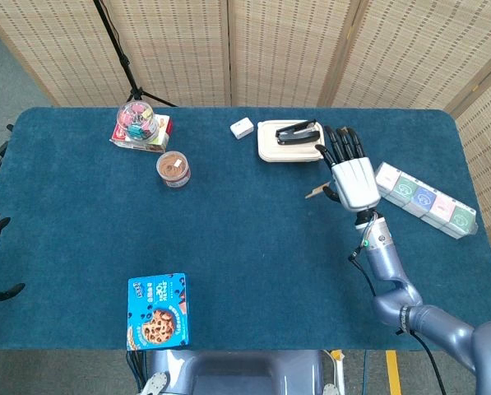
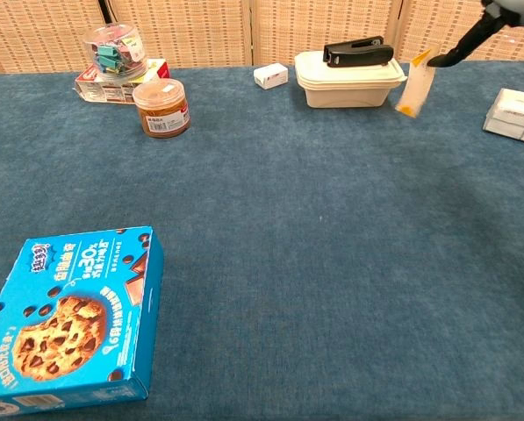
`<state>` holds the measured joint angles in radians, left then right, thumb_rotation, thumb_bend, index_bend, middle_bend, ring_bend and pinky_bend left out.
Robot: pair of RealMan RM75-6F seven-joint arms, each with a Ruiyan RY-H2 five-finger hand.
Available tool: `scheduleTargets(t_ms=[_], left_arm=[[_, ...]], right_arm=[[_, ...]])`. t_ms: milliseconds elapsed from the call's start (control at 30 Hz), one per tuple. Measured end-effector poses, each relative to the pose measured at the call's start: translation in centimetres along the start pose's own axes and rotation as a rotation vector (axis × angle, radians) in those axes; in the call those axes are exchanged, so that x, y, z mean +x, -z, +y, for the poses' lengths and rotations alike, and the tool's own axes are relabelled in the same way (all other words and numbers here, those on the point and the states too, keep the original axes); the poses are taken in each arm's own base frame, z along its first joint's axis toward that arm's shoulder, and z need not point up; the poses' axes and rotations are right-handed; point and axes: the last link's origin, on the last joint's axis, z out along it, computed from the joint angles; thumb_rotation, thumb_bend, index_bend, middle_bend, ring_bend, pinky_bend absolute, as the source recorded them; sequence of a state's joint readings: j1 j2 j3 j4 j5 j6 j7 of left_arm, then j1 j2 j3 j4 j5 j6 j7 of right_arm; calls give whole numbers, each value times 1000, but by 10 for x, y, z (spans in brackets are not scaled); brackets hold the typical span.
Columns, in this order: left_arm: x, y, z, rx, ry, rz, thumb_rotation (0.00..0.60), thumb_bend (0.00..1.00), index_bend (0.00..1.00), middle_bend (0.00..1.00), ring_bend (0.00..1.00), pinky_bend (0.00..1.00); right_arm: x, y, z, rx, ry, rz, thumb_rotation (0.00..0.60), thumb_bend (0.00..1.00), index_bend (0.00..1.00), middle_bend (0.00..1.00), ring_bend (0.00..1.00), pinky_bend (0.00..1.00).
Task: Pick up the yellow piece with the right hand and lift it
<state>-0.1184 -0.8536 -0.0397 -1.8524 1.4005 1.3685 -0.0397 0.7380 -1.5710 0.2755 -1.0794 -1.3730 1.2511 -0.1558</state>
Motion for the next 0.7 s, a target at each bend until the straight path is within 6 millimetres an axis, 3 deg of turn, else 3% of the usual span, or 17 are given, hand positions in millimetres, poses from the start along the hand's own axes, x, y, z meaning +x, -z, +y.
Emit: scheduleTargets(t_ms=[200, 300, 533, 700], left_arm=[[2, 7, -5, -11, 18, 9, 600, 101, 0, 0, 0, 0], [5, 10, -9, -13, 41, 20, 600, 101, 0, 0, 0, 0], [12, 18, -19, -24, 69, 47, 600, 101, 0, 0, 0, 0], [14, 17, -21, -20, 65, 55, 600, 101, 0, 0, 0, 0]], right_arm=[[31, 28, 0, -4, -83, 1, 600, 0, 0, 0, 0, 0], [49, 55, 5, -18, -121, -2, 600, 0, 0, 0, 0, 0], [70, 146, 43, -86, -85, -58, 600, 0, 0, 0, 0, 0], [69, 190, 65, -142, -96, -122, 600, 0, 0, 0, 0, 0]])
